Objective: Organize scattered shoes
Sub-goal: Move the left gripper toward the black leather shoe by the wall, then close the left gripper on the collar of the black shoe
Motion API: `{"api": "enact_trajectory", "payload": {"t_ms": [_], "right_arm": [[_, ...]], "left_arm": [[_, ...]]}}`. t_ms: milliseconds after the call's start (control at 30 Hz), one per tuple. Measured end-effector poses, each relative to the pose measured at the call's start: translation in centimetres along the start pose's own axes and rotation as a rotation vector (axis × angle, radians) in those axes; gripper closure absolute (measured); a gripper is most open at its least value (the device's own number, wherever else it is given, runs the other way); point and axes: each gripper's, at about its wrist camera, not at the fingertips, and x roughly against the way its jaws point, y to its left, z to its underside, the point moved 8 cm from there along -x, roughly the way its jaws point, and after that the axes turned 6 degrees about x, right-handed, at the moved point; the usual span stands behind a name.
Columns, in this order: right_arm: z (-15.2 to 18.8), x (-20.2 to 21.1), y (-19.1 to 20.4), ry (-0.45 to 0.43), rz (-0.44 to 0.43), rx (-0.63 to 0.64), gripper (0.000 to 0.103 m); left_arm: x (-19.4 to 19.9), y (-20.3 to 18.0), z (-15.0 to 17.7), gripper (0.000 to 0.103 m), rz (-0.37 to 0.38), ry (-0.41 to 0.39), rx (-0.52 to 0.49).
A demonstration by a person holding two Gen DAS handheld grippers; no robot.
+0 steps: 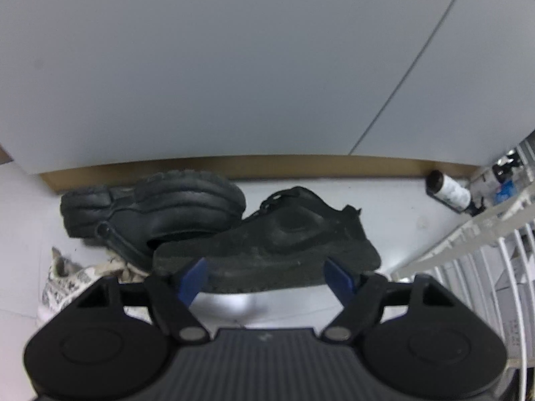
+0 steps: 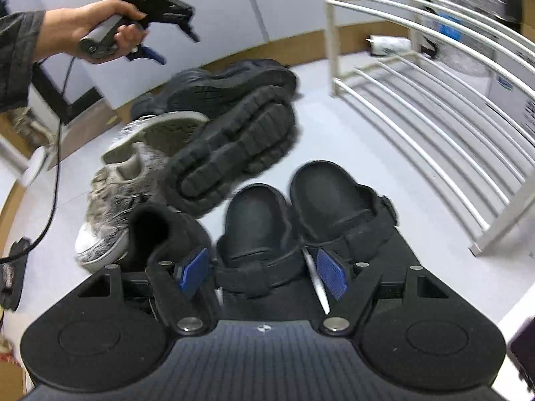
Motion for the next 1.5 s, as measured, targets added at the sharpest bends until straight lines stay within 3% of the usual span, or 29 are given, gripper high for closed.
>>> {"api": "enact_trajectory", "payload": {"t_ms": [100, 233, 467, 767, 867, 1100, 1133, 1167, 1200, 1500], "right_arm": [[-0.3, -0.4, -0.3, -0.001, -0.003, -0.020, 0.027], [-0.6, -0.9, -0.8, -0.003, -0.006, -0.046, 0.027], [-1.7, -1.8, -1.5, -0.002, 0.001, -0.061, 0.027], [-2.5, -2.2, -3.9, -0.009, 0.027, -0.055, 0.027], [-2.4, -2.4, -4.3, -0.005, 0.032, -0.059, 0.027], [-2.1, -2.9, -5.2, 0.008, 0.043, -0.067, 0.027], [-2.1, -2.9, -5.3, 0.009, 0.044, -0.069, 0.027], [-2.1, -3.0, -5.5, 0.011, 0.046, -0.070, 0.027], [-2.0, -3.1, -5.6, 0.013, 0.047, -0.071, 0.027], [-1.7, -2.9, -6.5, 0.008, 0.058, -0.108, 0.027]], "left_arm": [[-1.3, -0.3, -1.2, 0.024, 0.004, 0.001, 0.020], [-3.1, 0.1, -2.5, 0.024, -0.061, 0.001, 0.016], [-5.8, -1.8, -3.5, 0.024, -0.029, 0.025, 0.007], [-10.3, -3.2, -4.1, 0.021, -0.088, 0.023, 0.069], [-11.9, -4.4, -4.2, 0.019, -0.151, 0.039, 0.034], [-13.7, -5.6, -4.9, 0.015, -0.233, 0.023, 0.062], [-14.1, -5.6, -4.7, 0.017, -0.242, 0.031, 0.081], [-14.4, -5.7, -4.5, 0.028, -0.249, 0.042, 0.090], [-14.6, -5.7, -4.3, 0.031, -0.257, 0.052, 0.095], [-13.6, -7.5, -3.3, 0.046, -0.246, 0.136, 0.007]]}}
